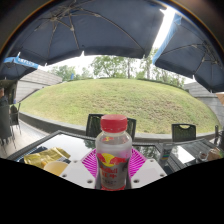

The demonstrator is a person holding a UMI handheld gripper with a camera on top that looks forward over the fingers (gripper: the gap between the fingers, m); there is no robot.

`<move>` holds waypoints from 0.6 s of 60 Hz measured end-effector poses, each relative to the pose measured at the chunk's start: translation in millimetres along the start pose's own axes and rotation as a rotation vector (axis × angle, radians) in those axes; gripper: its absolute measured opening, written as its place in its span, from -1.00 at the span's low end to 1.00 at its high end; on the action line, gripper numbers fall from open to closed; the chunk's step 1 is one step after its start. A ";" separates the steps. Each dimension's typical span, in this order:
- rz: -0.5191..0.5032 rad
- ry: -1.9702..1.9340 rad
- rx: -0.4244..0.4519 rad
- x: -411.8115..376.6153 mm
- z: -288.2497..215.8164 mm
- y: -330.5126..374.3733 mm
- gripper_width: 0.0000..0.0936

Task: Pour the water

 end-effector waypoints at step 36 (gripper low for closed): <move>-0.028 -0.135 -0.129 28.8 48.5 20.3 0.70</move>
Point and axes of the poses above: the point between the fingertips, and its own axes, seen from behind it with the camera up: x to the right, z down, y backward, against the way the camera looks, the point moved 8 cm from there along y, backward, against the way the camera looks, and after that the axes turned 1 degree about -x, right-handed, at the moved point
